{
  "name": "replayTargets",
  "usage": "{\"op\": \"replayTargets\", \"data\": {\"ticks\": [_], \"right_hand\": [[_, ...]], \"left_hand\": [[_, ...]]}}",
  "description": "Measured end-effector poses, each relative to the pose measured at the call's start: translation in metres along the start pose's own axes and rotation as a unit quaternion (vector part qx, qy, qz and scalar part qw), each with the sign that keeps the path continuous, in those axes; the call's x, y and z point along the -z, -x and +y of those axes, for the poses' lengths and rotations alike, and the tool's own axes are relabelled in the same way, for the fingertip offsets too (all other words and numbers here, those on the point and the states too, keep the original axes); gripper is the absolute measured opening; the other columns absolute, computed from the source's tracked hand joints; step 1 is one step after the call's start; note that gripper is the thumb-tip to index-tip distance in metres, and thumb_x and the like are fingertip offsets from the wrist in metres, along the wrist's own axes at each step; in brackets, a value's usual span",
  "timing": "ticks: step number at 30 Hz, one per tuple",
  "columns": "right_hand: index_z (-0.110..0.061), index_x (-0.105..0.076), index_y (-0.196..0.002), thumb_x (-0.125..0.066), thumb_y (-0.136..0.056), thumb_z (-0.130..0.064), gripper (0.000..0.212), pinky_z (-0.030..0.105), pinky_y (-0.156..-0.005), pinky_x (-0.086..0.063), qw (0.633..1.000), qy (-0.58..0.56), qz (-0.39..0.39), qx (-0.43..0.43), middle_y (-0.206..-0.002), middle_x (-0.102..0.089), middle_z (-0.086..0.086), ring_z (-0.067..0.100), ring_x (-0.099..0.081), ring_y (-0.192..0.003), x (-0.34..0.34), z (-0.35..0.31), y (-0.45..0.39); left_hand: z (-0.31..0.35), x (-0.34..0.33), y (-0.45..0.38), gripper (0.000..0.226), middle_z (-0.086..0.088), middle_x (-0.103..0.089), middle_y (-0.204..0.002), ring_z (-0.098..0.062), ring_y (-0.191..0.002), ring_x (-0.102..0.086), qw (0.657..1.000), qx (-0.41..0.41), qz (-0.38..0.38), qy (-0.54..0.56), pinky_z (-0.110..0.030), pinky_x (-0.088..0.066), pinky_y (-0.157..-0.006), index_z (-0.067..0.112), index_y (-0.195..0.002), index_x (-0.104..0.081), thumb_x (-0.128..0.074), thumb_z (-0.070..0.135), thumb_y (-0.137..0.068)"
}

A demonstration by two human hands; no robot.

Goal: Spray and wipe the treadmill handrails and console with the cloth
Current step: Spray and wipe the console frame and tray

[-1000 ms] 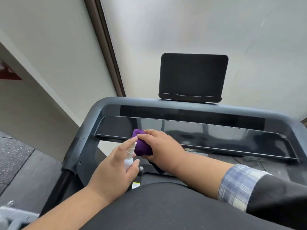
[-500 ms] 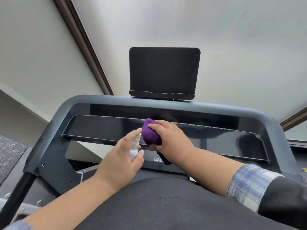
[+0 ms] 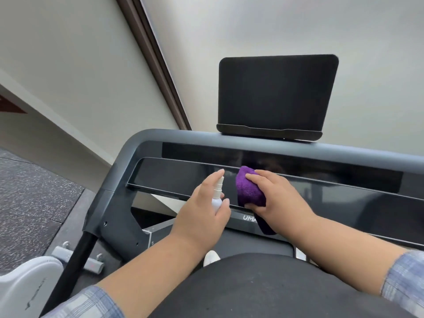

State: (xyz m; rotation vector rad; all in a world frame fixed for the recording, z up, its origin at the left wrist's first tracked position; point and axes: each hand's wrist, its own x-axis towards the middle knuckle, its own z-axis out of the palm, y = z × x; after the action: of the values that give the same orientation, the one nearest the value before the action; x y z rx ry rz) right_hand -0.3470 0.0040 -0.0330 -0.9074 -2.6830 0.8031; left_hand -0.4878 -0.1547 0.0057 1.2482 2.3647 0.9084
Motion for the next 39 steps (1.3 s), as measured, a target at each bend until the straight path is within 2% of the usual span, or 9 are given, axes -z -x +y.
{"op": "replayTargets", "data": {"ticks": [4, 7, 13, 16, 21, 25, 29, 34, 39], "right_hand": [[-0.034, -0.045, -0.147, -0.08, -0.079, -0.046, 0.077, 0.038, -0.115, -0.033, 1.0, 0.017, -0.008, -0.017, -0.153, -0.041, -0.006, 0.022, -0.039, -0.135, -0.009, -0.017, -0.023], [-0.033, -0.045, -0.147, -0.08, -0.079, -0.046, 0.077, 0.039, -0.114, -0.034, 0.999, 0.034, -0.013, -0.016, -0.153, -0.041, -0.005, 0.023, -0.04, -0.135, -0.017, -0.032, -0.044], [-0.03, -0.054, -0.14, -0.083, -0.073, -0.051, 0.076, 0.041, -0.102, -0.043, 0.988, 0.142, -0.051, -0.035, -0.142, -0.053, 0.0, 0.029, -0.052, -0.119, -0.039, -0.048, -0.064], [-0.027, -0.059, -0.136, -0.087, -0.067, -0.052, 0.078, 0.042, -0.1, -0.047, 0.986, 0.153, -0.042, -0.051, -0.137, -0.058, 0.003, 0.031, -0.057, -0.115, -0.043, -0.048, -0.063], [-0.031, -0.056, -0.139, -0.084, -0.069, -0.054, 0.08, 0.039, -0.108, -0.038, 0.987, 0.135, -0.05, -0.07, -0.143, -0.053, 0.001, 0.027, -0.052, -0.124, -0.042, -0.047, -0.062], [-0.032, -0.054, -0.141, -0.082, -0.071, -0.056, 0.079, 0.036, -0.11, -0.033, 0.988, 0.124, -0.056, -0.078, -0.147, -0.049, -0.001, 0.026, -0.048, -0.129, -0.041, -0.046, -0.062], [-0.034, -0.049, -0.144, -0.078, -0.075, -0.058, 0.079, 0.034, -0.114, -0.027, 0.988, 0.118, -0.063, -0.071, -0.152, -0.044, -0.004, 0.023, -0.042, -0.134, -0.039, -0.045, -0.061], [-0.034, -0.047, -0.146, -0.076, -0.077, -0.058, 0.079, 0.037, -0.115, -0.03, 0.989, 0.107, -0.071, -0.067, -0.154, -0.041, -0.003, 0.022, -0.04, -0.136, -0.031, -0.04, -0.042], [-0.03, -0.048, -0.145, -0.076, -0.078, -0.054, 0.077, 0.042, -0.112, -0.035, 0.989, 0.105, -0.06, -0.08, -0.151, -0.044, 0.002, 0.026, -0.043, -0.133, -0.011, -0.019, -0.008]], "left_hand": [[-0.023, 0.027, -0.034, 0.062, 0.013, -0.058, -0.118, -0.01, -0.097, -0.059, 1.0, 0.029, -0.009, 0.006, -0.034, -0.05, -0.086, 0.069, -0.134, -0.021, -0.056, 0.037, -0.093], [-0.046, 0.047, -0.059, 0.06, 0.011, -0.058, -0.118, -0.013, -0.096, -0.06, 0.999, 0.032, -0.009, 0.009, -0.033, -0.048, -0.083, 0.068, -0.131, -0.021, -0.056, 0.037, -0.093], [-0.089, 0.063, -0.131, 0.055, 0.016, -0.053, -0.1, 0.001, -0.082, -0.054, 0.999, 0.034, -0.035, -0.013, -0.033, -0.047, -0.075, 0.061, -0.132, -0.025, -0.057, 0.039, -0.093], [-0.092, 0.055, -0.162, 0.053, 0.014, -0.052, -0.096, -0.001, -0.08, -0.055, 0.997, 0.005, -0.069, -0.035, -0.033, -0.047, -0.076, 0.056, -0.132, -0.024, -0.056, 0.035, -0.096], [-0.096, 0.042, -0.19, 0.046, 0.013, -0.052, -0.093, -0.013, -0.078, -0.059, 0.991, -0.013, -0.115, -0.068, -0.033, -0.046, -0.071, 0.048, -0.13, -0.025, -0.053, 0.031, -0.098], [-0.097, 0.039, -0.197, 0.042, 0.01, -0.056, -0.094, -0.009, -0.074, -0.059, 0.987, -0.02, -0.133, -0.083, -0.033, -0.049, -0.068, 0.044, -0.132, -0.029, -0.052, 0.031, -0.099], [-0.087, 0.037, -0.2, 0.043, 0.011, -0.059, -0.086, -0.007, -0.068, -0.06, 0.986, -0.024, -0.144, -0.082, -0.029, -0.046, -0.06, 0.045, -0.131, -0.029, -0.053, 0.03, -0.099], [-0.053, 0.02, -0.191, 0.051, 0.017, -0.055, -0.083, 0.005, -0.064, -0.054, 0.979, -0.086, -0.164, -0.082, -0.008, -0.031, -0.054, 0.046, -0.136, -0.026, -0.056, 0.031, -0.098], [0.02, -0.041, -0.183, 0.051, 0.015, -0.053, -0.081, -0.001, -0.064, -0.055, 0.957, -0.188, -0.194, -0.103, -0.016, -0.037, -0.056, 0.045, -0.134, -0.023, -0.055, 0.031, -0.098]]}}
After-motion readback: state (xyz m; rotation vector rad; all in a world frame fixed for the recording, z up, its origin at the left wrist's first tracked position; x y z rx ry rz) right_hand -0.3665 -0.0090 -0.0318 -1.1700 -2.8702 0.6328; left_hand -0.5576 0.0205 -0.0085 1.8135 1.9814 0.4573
